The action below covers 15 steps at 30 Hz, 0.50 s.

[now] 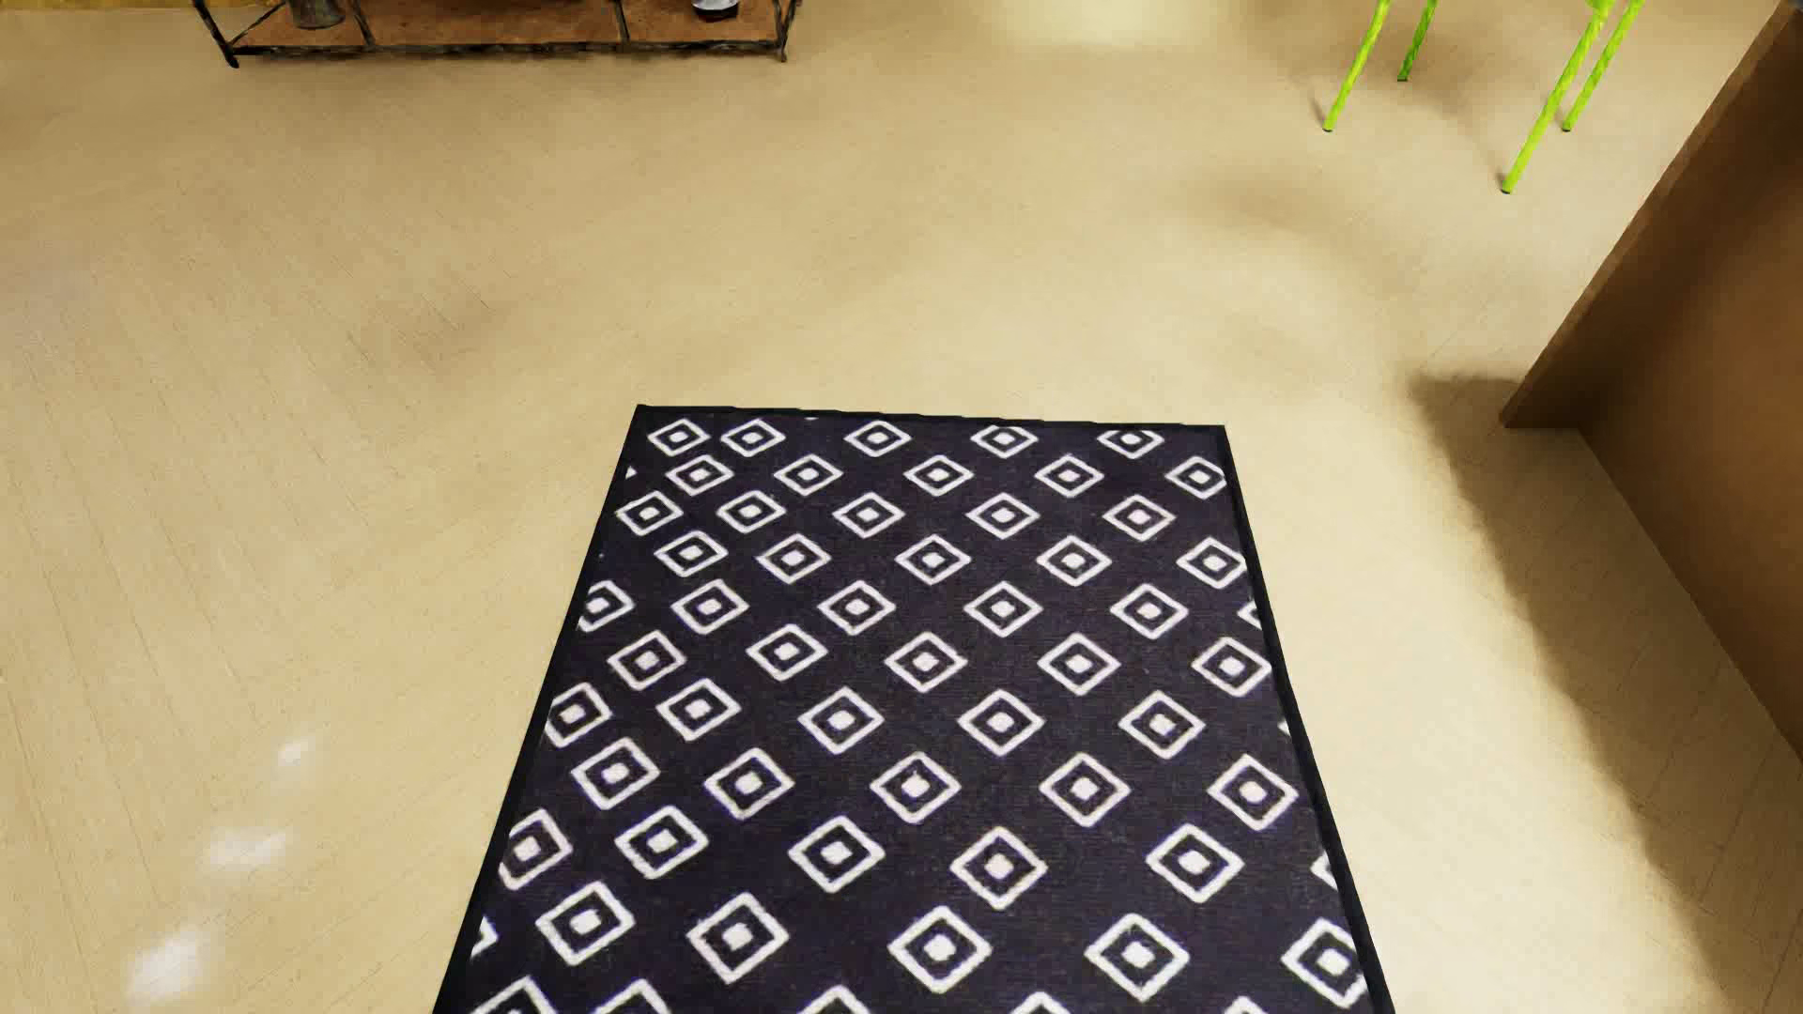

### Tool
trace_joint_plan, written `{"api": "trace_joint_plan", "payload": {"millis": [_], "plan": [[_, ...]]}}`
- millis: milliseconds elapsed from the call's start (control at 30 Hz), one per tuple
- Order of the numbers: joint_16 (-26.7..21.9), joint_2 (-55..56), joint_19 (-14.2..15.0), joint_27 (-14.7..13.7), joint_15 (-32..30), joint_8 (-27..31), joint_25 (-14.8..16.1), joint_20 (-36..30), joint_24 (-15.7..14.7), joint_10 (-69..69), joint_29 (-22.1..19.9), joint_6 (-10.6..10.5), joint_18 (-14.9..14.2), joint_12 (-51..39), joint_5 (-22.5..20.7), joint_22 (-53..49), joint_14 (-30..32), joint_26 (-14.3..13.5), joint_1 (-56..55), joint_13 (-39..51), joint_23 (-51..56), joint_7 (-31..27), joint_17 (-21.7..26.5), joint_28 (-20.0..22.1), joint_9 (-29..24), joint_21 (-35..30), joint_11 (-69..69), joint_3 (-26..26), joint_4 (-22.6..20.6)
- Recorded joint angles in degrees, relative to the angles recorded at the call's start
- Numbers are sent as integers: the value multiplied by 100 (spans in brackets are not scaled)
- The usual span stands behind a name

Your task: Walk towards the blue endtable

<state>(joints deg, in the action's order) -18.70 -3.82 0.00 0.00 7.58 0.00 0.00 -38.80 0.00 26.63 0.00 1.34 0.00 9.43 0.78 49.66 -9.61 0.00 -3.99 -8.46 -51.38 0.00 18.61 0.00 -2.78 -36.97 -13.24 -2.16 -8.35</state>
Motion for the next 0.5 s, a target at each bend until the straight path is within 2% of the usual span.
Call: {"api": "trace_joint_plan", "payload": {"millis": [33, 67, 100, 133, 167, 200, 267, 300, 333, 433, 500], "plan": [[14, 152, 0, 0, 137, 0, 0, -27, 0, 80, 0, 5, 0, -47, 23, 9, 94, 0, -145, -37, -73, 0, 15, 0, 21, 383, -130, 150, -60], [-8, -69, 0, 0, 432, 0, 0, -14, 0, 151, 0, 84, 0, 75, 32, -47, 51, 0, -93, -217, -51, 0, -14, 0, 102, 547, 372, -180, -144], [-30, 233, 0, 0, 1152, 0, 0, -27, 0, 209, 0, 17, 0, 1, -10, -98, 118, 0, -124, -193, -31, 0, 29, 0, 14, 422, -1524, 26, -100], [-45, 497, 0, 0, 1292, 0, 0, -57, 0, 304, 0, 23, 0, -12, 4, -189, 70, 0, -86, -258, -33, 0, 26, 0, -43, 459, -1914, 12, -130], [-74, 892, 0, 0, 1244, 0, 0, 98, 0, 214, 0, 74, 0, 0, 72, -352, -242, 0, 84, -316, 24, 0, 39, 0, -129, 431, -2606, -65, -194], [-158, 1139, 0, 0, 1090, 0, 0, -145, 0, 253, 0, 154, 0, -104, 161, -366, -386, 0, 356, -373, -119, 0, -39, 0, -325, 551, -3289, -81, -264], [-181, 1773, 0, 0, 995, 0, 0, -137, 0, 170, 0, 109, 0, -253, 180, -388, -656, 0, 650, -542, -73, 0, -85, 0, -366, 510, -4047, -548, -101], [-146, 2218, 0, 0, 961, 0, 0, -98, 0, 81, 0, -1, 0, -399, 176, -342, -811, 0, 672, -587, -98, 0, -43, 0, -316, 455, -3947, -786, -27], [-148, 2349, 0, 0, 868, 0, 0, -79, 0, -112, 0, 11, 0, -449, 218, -446, -999, 0, 1032, -711, -121, 0, -23, 0, -384, 384, -3542, -905, -9], [-145, 3160, 0, 0, -25, 0, 0, 138, 0, -356, 0, -41, 0, -721, 269, -570, -1782, 0, 1710, -862, -402, 0, 13, 0, -410, 579, -2631, -1168, 128], [-179, 3496, 0, 0, -240, 0, 0, 220, 0, -370, 0, -43, 0, -857, 330, -597, -2038, 0, 2063, -847, -588, 0, 7, 0, -443, 566, -2221, -1418, 183]]}}
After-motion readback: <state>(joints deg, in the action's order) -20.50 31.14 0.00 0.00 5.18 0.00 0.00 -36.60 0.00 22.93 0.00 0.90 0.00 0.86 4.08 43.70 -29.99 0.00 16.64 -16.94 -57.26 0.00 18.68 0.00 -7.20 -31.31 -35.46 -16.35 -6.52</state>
